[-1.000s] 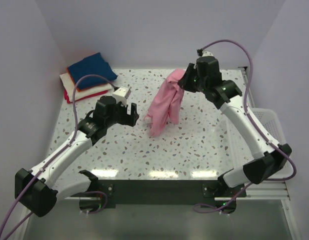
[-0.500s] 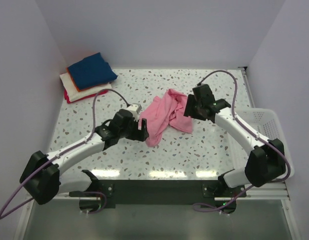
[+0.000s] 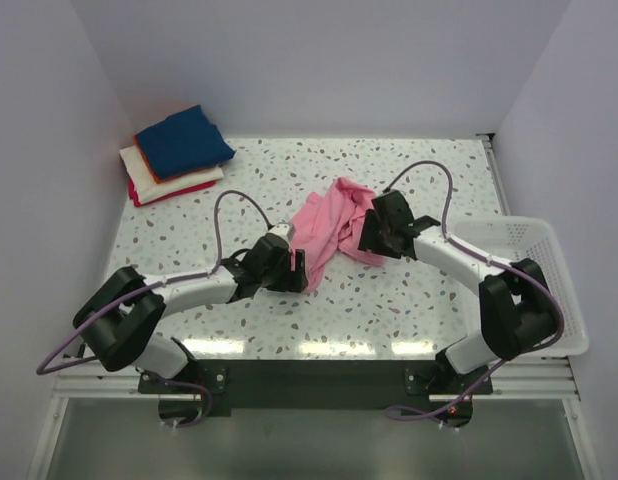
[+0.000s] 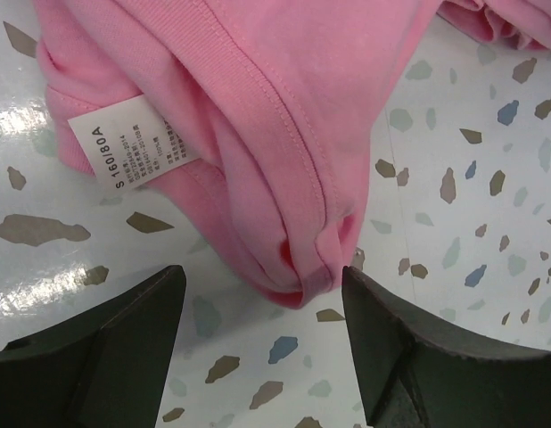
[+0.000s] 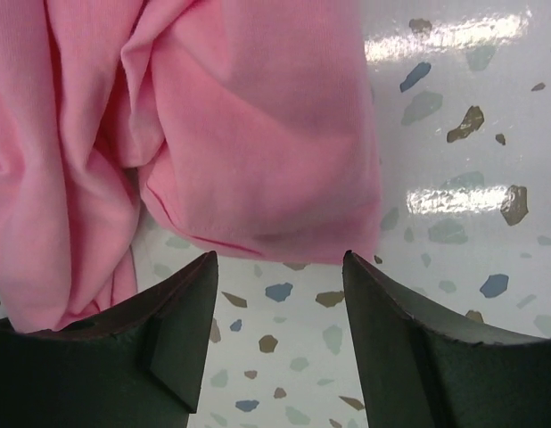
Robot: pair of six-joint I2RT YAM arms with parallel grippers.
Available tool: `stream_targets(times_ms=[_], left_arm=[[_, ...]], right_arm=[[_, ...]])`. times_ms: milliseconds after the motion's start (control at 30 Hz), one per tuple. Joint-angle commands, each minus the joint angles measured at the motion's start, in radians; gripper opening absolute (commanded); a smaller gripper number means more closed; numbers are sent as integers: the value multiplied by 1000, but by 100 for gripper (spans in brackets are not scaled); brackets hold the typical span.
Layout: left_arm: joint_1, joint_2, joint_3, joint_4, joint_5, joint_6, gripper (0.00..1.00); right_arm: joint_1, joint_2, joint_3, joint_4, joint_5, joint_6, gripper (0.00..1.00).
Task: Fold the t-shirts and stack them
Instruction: Move the tshirt to the center of the board, then flatten the tshirt out
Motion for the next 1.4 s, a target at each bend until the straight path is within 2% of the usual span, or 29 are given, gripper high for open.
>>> stream_targets(times_ms=[0,200,367,433,533,567,600,733,833,1033,1367], left_arm=[[-7,39,34,100,-48,-28,75],[-10,68,37,143,-52,-23,72],[-10,88,31,195,-13,-20,63],[-10,96,35,202,1,-19,54],[-4,93,49,197,2,-8,38],[2,90,55,185,-1,3,33],[11,74,67,170,-4,9,25],[118,-10,77,102,19,35,13],[194,-100,93,-5,22,53,11],[269,-240,219,-227,-67,132,6],[393,-398,452,-429,-117,251,1]], right_arm=[[0,23,9,88,80,14,62],[0,79,32,112,119,19,63],[-6,141,63,111,125,25,63],[-11,152,69,111,125,28,59],[-23,159,84,88,131,31,39],[-29,155,98,79,134,30,27],[-38,152,104,60,139,25,22],[-86,129,139,8,139,4,1],[-139,106,164,-30,126,-15,0],[-218,21,207,-93,152,-50,0],[-298,-81,389,-210,122,-73,0]])
